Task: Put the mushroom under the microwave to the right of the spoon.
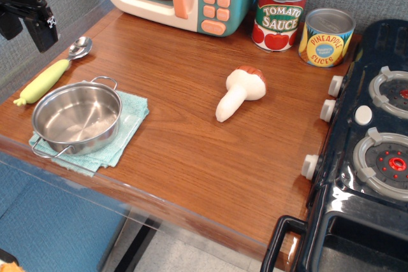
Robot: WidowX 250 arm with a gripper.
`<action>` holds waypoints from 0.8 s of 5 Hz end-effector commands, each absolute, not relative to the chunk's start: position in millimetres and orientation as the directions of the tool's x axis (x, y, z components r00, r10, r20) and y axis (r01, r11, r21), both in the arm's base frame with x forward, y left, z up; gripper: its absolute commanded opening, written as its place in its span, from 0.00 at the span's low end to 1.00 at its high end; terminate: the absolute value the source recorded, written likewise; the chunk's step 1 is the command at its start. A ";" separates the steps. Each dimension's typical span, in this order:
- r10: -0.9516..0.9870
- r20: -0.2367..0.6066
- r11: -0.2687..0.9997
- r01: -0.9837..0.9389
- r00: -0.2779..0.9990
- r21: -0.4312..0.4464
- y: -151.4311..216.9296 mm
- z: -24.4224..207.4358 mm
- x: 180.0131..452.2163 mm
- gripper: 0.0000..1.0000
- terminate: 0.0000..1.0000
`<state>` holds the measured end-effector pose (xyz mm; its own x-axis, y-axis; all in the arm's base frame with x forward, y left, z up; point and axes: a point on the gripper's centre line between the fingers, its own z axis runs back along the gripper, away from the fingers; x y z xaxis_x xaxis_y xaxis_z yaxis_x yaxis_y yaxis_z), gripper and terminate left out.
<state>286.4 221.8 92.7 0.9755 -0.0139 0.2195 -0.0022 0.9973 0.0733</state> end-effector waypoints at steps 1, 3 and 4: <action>-0.014 0.220 0.997 -0.002 0.976 0.073 221.8 92.7 286.4 1.00 0.00; -0.121 0.270 0.993 0.118 0.955 0.027 197.2 100.0 285.2 1.00 0.00; -0.187 0.312 0.981 0.191 0.932 0.015 169.5 111.7 298.4 1.00 0.00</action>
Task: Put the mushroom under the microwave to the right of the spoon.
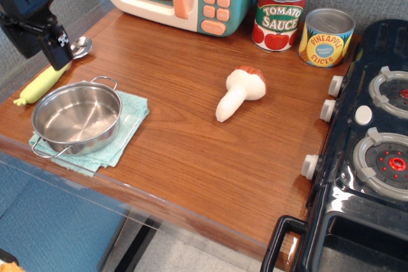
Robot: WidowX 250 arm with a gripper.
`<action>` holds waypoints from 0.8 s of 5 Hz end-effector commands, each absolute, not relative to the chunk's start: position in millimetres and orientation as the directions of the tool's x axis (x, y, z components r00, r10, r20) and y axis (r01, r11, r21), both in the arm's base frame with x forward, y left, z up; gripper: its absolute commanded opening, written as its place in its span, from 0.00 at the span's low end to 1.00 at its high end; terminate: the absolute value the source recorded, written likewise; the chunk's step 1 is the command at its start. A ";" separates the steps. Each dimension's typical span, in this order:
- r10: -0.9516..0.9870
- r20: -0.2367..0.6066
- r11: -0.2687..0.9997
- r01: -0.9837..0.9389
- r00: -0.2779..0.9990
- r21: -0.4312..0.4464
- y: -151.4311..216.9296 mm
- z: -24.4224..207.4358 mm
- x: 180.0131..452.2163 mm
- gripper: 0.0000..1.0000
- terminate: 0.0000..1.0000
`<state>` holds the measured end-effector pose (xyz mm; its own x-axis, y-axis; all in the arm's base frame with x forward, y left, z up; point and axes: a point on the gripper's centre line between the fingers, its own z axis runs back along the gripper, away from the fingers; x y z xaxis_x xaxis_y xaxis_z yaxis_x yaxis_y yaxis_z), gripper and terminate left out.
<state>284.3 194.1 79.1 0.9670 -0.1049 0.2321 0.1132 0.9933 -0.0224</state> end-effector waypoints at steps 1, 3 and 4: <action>-0.303 0.314 0.947 0.322 0.900 -0.010 118.7 122.5 323.8 1.00 0.00; -0.418 0.260 0.900 0.436 0.870 -0.014 15.7 108.6 345.0 1.00 0.00; -0.416 0.253 0.898 0.438 0.873 -0.037 -19.6 94.6 354.5 1.00 0.00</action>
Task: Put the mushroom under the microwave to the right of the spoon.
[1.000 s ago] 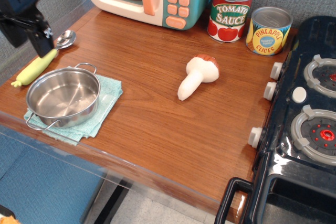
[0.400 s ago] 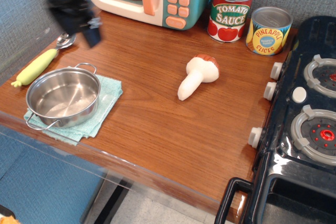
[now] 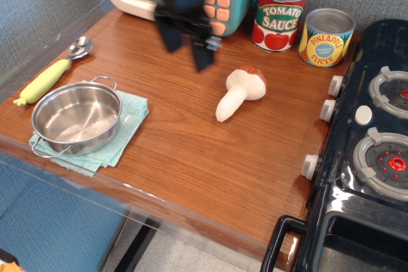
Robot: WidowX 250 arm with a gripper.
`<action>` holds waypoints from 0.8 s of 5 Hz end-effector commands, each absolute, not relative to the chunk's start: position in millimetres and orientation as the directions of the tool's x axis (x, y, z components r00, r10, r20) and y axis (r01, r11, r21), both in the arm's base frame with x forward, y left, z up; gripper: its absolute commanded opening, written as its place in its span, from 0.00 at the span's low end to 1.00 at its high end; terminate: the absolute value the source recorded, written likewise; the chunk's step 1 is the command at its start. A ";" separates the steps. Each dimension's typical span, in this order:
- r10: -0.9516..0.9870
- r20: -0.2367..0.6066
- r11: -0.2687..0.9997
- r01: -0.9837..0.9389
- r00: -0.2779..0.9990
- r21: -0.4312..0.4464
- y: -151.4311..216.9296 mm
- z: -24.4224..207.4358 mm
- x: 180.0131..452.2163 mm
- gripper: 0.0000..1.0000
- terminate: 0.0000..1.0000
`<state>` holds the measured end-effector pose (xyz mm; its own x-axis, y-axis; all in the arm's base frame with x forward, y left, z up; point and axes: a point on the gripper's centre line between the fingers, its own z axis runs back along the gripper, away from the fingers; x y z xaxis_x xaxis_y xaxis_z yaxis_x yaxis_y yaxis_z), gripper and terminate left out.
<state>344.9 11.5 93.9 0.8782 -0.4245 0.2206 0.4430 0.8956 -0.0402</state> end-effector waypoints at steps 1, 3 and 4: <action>-0.433 0.221 0.890 0.453 0.874 -0.050 -38.2 78.3 361.9 1.00 0.00; -0.365 0.096 0.928 0.370 0.926 -0.039 -31.2 34.7 372.2 1.00 0.00; -0.350 0.058 0.935 0.352 0.935 -0.038 -23.6 25.3 374.0 1.00 0.00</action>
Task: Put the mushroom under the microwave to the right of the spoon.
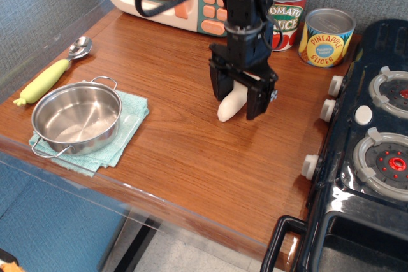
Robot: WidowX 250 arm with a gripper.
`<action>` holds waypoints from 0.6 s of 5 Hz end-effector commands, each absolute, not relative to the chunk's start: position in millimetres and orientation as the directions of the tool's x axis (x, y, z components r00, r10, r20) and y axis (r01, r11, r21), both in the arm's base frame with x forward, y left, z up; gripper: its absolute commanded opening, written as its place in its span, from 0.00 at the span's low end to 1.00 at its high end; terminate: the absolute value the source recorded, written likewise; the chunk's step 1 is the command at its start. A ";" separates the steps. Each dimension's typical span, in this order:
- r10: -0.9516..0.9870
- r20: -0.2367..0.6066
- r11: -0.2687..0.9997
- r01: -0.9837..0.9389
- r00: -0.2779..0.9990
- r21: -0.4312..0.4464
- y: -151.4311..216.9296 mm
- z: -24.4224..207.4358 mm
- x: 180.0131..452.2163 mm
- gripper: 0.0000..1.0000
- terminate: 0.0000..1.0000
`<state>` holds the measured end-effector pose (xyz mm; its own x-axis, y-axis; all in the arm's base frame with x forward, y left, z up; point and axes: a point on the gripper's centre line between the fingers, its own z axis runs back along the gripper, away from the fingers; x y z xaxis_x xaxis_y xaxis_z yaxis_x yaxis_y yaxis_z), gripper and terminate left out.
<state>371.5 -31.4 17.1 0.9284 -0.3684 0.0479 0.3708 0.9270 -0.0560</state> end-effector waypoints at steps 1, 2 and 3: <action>-0.348 0.109 0.935 0.353 0.931 -0.029 -19.8 38.9 375.0 0.00 0.00; -0.342 0.215 0.936 0.351 0.915 -0.001 -10.5 79.0 381.2 0.00 0.00; -0.262 0.281 0.963 0.271 0.923 0.008 22.1 103.6 386.0 0.00 0.00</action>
